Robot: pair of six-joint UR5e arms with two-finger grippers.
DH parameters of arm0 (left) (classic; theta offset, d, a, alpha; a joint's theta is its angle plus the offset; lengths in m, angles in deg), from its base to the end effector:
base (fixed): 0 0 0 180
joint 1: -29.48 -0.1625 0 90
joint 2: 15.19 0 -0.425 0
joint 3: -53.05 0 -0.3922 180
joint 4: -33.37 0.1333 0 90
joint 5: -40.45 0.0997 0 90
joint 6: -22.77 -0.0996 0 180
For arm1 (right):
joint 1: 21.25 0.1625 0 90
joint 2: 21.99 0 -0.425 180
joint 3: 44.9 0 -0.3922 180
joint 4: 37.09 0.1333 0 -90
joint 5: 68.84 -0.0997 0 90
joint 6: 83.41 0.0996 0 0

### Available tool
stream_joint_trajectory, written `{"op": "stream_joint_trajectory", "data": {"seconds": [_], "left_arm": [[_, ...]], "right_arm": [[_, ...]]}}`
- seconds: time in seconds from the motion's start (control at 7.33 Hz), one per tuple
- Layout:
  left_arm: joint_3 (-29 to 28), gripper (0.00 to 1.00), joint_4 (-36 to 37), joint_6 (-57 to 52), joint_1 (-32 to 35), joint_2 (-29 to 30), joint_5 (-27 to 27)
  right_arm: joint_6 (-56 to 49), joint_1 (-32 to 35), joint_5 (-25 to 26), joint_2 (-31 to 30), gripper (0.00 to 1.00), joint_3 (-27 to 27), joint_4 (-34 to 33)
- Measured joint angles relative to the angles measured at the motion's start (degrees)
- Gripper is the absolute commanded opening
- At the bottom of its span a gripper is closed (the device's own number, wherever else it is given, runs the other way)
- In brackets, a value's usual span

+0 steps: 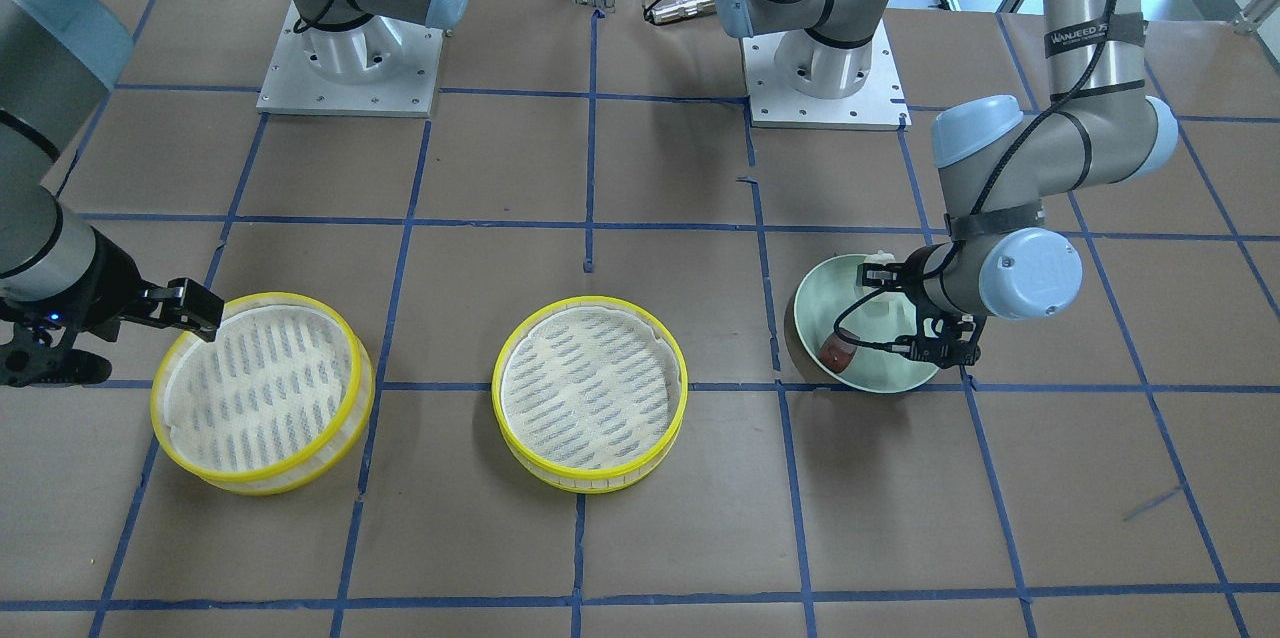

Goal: Stack buns with steamer

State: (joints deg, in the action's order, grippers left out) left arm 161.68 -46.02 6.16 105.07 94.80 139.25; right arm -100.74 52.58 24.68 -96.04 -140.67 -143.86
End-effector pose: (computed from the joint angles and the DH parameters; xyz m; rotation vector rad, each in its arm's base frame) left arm 0.0085 -0.5074 0.1834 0.1161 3.0237 0.7894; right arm -0.0371 -0.5847 0.3184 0.0355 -3.1036 -0.1560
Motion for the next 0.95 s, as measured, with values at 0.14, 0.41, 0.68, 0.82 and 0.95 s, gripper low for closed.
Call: {"op": "stream_joint_trajectory", "data": {"seconds": [0.14,0.41,0.68,0.82,0.95], "left_arm": [[-0.2,0.15,-0.4,0.6,0.0,0.0,-1.1],[-2.3,0.15,-1.7,2.2,0.1,-0.4,-3.0],[-9.4,0.15,-10.1,6.1,0.4,-1.0,-10.7],[-11.6,0.15,-13.7,12.1,1.4,-1.0,-18.8],[-12.4,0.15,-15.0,19.1,3.9,-0.7,-27.3]], "right_arm": [[-1.2,-1.4,0.1,2.0,0.97,-1.3,-3.4],[-3.0,-4.0,0.0,4.6,0.92,-4.3,-9.7],[-4.3,-5.6,-0.3,5.8,0.52,-7.2,-13.2],[-4.4,-5.8,-0.4,6.3,0.3,-7.7,-13.8],[-4.5,-5.8,-0.4,6.5,0.12,-7.9,-13.9]]}}
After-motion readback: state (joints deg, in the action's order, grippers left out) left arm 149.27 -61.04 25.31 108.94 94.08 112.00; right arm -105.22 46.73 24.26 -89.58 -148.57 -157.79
